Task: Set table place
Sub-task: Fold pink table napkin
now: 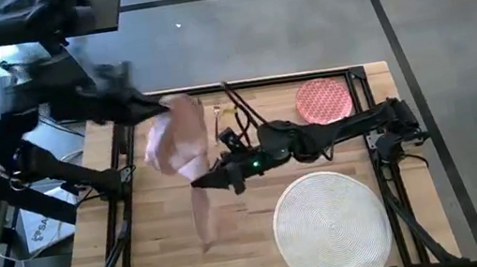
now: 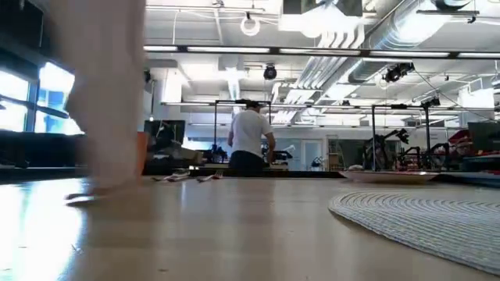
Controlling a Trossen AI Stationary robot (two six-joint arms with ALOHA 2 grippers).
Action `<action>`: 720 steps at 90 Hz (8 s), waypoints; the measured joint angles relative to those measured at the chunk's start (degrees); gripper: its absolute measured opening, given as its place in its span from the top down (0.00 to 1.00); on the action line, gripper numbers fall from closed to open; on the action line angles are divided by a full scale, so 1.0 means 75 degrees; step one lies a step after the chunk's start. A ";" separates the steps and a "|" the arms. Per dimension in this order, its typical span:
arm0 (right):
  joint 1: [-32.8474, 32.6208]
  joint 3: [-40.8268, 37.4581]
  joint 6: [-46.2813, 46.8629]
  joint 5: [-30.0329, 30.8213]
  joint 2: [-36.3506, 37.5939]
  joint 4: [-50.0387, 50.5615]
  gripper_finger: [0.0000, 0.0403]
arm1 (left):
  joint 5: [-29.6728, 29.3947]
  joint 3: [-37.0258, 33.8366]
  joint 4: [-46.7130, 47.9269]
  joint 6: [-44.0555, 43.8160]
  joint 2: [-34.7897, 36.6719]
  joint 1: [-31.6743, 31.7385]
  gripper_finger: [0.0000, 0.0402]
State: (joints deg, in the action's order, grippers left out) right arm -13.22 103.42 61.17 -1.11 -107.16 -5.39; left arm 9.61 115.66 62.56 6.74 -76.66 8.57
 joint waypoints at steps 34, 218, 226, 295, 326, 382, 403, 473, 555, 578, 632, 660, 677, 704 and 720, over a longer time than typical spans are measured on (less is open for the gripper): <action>-0.1199 -0.3638 0.3875 0.2015 0.1911 0.3023 1.00 | 0.0684 -0.0020 -0.0847 0.2427 -0.3836 0.0067 1.00; -0.1761 -0.7641 0.4074 0.0351 0.6665 0.6631 0.52 | 0.2900 -0.4383 -0.2691 -0.2746 -0.5683 -0.0824 0.82; -0.1655 -0.7642 0.3865 0.0352 0.6662 0.6663 0.52 | 0.2798 -0.4585 -0.2592 -0.2638 -0.5689 -0.1009 0.82; -0.0697 -0.7648 0.2410 0.0289 0.6645 0.6756 0.52 | 0.0481 -0.4783 -0.3059 -0.4012 -0.5558 -0.1808 0.98; -0.0525 -0.7653 0.0571 -0.0197 0.6580 0.6407 0.52 | -0.0798 -0.4720 -0.1700 -0.4023 -0.3536 -0.1561 1.00; 0.0829 -0.7653 -0.1816 -0.1211 0.5513 0.5645 0.52 | 0.1108 -0.6330 -0.5596 -0.4318 -0.3292 -0.1234 0.95; 0.0826 -0.7653 -0.2464 -0.1355 0.5482 0.5316 0.52 | 0.1105 -0.6589 -0.6768 -0.4322 -0.4098 -0.1557 0.79; 0.0826 -0.7653 -0.2498 -0.0784 0.5482 0.5256 0.52 | -0.1192 -0.6429 -0.4934 -0.5487 -0.4427 -0.2442 0.77; 0.1170 -0.7651 -0.6551 -0.1879 0.3725 0.2918 0.56 | -0.1624 -0.6420 -0.5030 -0.5663 -0.1276 -0.2083 1.00; 0.1447 -0.7651 -0.6795 -0.1908 0.1718 0.0512 0.67 | -0.1062 -0.6420 -0.3509 -0.6702 -0.0970 -0.2339 1.00; 0.1502 -0.7648 -0.7372 -0.1908 0.0300 -0.0544 0.73 | -0.1155 -0.6423 -0.2722 -0.7489 -0.0977 -0.3115 1.00; 0.1353 -0.7543 -0.6613 -0.1911 0.0452 -0.0288 0.98 | -0.1257 -0.6423 -0.2719 -0.7484 -0.0977 -0.3071 1.00; 0.1357 -0.7112 -0.6007 -0.1950 0.1322 0.0268 1.00 | -0.1612 -0.6423 -0.2681 -0.7483 -0.0977 -0.2924 1.00; 0.1467 -0.6533 -0.5761 -0.1675 0.2361 0.1280 1.00 | -0.2182 -0.6490 -0.3722 -0.5761 -0.0967 -0.2764 0.91; 0.1456 -0.6234 -0.5957 -0.1678 0.2335 0.1659 1.00 | -0.2121 -0.7219 -0.5746 -0.5042 -0.1176 -0.2363 0.70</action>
State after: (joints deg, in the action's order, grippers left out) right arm -2.31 56.66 16.49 -13.69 -89.65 7.05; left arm -6.29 61.51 19.47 -31.08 -85.48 -9.15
